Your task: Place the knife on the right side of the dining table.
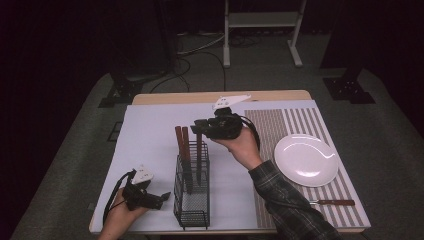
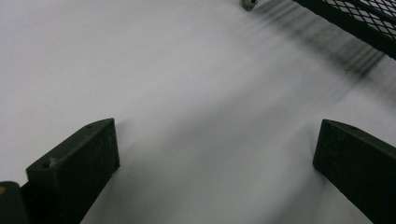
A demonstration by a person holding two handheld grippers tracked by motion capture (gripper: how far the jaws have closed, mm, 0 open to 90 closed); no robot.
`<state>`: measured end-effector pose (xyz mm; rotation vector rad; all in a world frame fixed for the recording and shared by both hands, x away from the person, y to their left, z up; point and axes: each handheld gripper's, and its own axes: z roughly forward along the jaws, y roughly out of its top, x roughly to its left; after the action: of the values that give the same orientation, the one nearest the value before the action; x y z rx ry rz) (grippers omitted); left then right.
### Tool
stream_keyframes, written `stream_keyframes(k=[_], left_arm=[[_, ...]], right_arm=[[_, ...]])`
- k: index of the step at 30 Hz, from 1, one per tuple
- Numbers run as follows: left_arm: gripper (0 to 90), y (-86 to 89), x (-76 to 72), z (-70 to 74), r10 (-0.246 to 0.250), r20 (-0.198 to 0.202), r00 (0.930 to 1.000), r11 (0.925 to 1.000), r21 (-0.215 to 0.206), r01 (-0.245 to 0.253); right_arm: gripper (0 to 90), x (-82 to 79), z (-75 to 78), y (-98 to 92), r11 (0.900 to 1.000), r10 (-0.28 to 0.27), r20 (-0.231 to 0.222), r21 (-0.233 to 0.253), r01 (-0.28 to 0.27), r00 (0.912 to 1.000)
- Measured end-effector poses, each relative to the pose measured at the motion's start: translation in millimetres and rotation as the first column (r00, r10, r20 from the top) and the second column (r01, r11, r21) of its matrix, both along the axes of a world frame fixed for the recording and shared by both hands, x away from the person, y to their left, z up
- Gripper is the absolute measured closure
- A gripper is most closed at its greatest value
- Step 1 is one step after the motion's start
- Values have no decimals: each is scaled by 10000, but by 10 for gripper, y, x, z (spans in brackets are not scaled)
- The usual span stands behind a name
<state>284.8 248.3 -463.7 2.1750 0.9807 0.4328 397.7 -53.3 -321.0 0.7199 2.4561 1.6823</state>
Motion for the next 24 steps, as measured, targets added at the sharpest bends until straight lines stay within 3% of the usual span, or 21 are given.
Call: stream_keyframes(k=[14,24], left_arm=[[0,0,0,0,-1,0,10000,10000,6,1],[0,0,0,1,-5,-10,10000,10000,12,5]], right_arm=[[748,-178,92,-43,9943,848,-274,673,-828,9960],[782,-281,138,-2,9877,1352,-300,837,-1323,9904]])
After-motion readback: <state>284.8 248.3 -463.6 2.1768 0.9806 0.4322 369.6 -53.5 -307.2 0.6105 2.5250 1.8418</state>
